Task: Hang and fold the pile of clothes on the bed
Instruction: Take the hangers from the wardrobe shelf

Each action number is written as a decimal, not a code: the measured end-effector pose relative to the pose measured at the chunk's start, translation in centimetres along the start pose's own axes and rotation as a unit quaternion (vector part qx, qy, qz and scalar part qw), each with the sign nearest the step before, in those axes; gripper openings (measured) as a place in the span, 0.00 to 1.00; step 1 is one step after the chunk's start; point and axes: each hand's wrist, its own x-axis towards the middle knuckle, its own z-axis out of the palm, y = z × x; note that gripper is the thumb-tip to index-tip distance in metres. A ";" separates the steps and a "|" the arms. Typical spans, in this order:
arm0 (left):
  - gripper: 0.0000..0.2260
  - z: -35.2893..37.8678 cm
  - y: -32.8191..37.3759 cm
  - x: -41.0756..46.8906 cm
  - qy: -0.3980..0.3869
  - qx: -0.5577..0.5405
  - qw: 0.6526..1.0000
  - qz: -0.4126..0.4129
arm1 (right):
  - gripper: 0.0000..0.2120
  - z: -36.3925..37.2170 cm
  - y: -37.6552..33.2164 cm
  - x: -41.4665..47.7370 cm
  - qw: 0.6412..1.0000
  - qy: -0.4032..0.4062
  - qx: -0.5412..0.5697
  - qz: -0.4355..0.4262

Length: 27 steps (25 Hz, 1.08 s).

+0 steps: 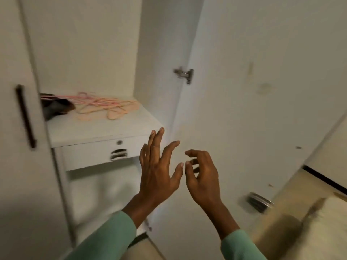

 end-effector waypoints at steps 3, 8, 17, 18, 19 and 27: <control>0.27 -9.2 -7.0 1.2 0.080 0.116 0.989 -0.053 | 0.18 8.0 -6.4 1.7 0.981 -0.149 0.039 -0.117; 0.36 -22.1 -16.3 2.7 0.110 0.242 0.957 -0.119 | 0.27 19.3 -16.8 7.0 0.940 -0.240 0.180 -0.163; 0.42 -26.5 -20.7 5.8 0.107 0.346 0.920 -0.151 | 0.32 31.4 -25.0 16.5 0.853 -0.331 0.372 -0.159; 0.42 -26.2 -20.6 6.0 0.110 0.357 0.914 -0.161 | 0.30 31.8 -24.6 16.8 0.846 -0.325 0.391 -0.162; 0.43 -25.7 -20.2 6.1 0.109 0.369 0.908 -0.165 | 0.29 31.7 -24.0 17.2 0.840 -0.317 0.402 -0.181; 0.45 -24.5 -13.9 0.9 0.170 0.423 0.884 -0.103 | 0.25 29.2 -23.9 15.6 0.716 -0.160 0.501 -0.458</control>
